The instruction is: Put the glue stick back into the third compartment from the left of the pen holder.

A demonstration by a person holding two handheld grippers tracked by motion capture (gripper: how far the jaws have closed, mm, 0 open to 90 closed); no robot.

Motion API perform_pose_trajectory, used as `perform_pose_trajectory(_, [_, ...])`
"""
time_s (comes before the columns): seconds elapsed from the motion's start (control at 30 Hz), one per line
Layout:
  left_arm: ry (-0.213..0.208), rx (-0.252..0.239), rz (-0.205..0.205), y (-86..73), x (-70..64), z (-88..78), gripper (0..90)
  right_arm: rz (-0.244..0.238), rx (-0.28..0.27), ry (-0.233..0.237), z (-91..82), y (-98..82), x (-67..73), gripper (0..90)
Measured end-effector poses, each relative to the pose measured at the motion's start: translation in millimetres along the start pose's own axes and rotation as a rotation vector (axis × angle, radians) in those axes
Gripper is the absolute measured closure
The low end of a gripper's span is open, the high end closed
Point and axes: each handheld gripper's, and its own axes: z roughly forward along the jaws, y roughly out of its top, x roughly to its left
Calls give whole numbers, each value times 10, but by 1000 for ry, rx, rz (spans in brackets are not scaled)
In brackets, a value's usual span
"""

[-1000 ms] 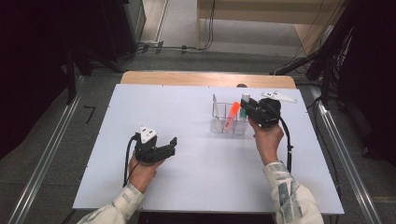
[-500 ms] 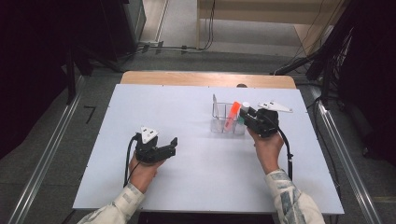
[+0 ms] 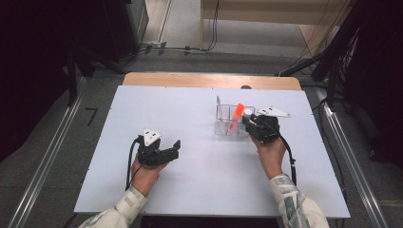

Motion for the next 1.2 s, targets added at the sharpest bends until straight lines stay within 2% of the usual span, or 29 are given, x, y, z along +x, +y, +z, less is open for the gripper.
perform_pose_trajectory(0.33, [1,2,2,0,2,0,194,-5,-21,11,-94,9,1,586])
perform_pose_trajectory(0.73, [8,-9,-1,6,17,-11,192,3,-53,51,-267,-54,-68,420])
perform_pose_trajectory(1.0, [17,-16,-4,16,33,-20,183,9,-34,49,-326,-118,-167,321])
perform_pose_trajectory(1.2, [22,-25,-6,22,44,-29,171,18,-21,40,-372,-172,-247,301])
